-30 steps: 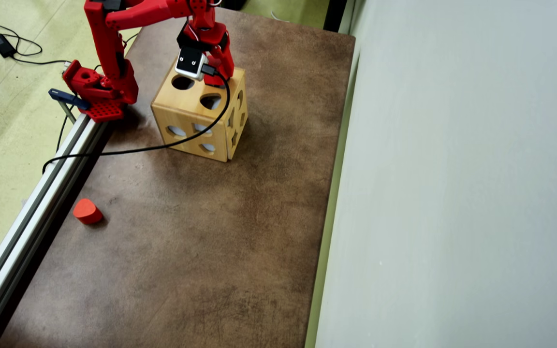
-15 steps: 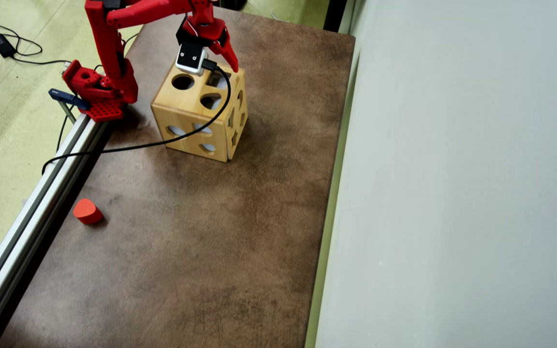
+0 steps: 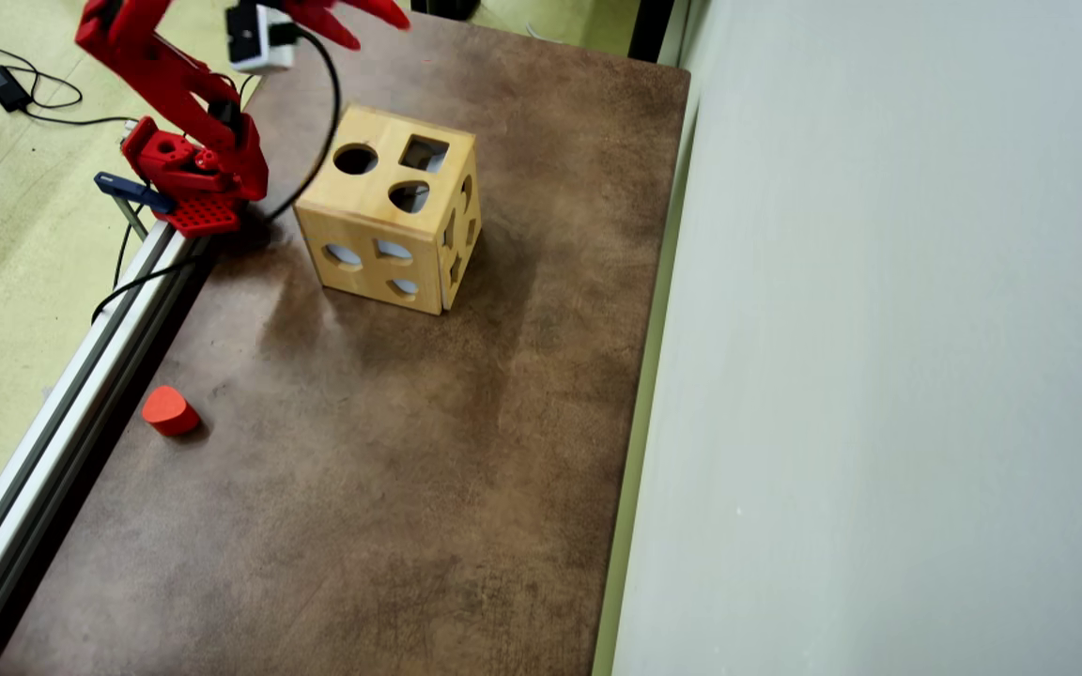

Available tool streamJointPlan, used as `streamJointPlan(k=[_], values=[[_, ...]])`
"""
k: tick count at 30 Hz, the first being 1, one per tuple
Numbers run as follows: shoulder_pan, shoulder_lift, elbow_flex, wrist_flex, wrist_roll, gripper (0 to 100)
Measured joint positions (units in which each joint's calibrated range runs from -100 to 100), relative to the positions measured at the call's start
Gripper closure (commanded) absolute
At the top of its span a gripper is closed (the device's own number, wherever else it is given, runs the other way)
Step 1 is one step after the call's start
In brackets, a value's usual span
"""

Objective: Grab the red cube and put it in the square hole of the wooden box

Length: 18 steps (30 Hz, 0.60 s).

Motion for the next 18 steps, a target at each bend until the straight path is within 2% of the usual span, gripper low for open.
streamJointPlan(k=[9, 15, 18], values=[[0.29, -33.22, 15.62, 0.0, 5.62, 68], [2.66, -37.88, 23.84, 0.16, 5.76, 68], [8.62, -37.97, 25.28, 0.16, 5.76, 68]])
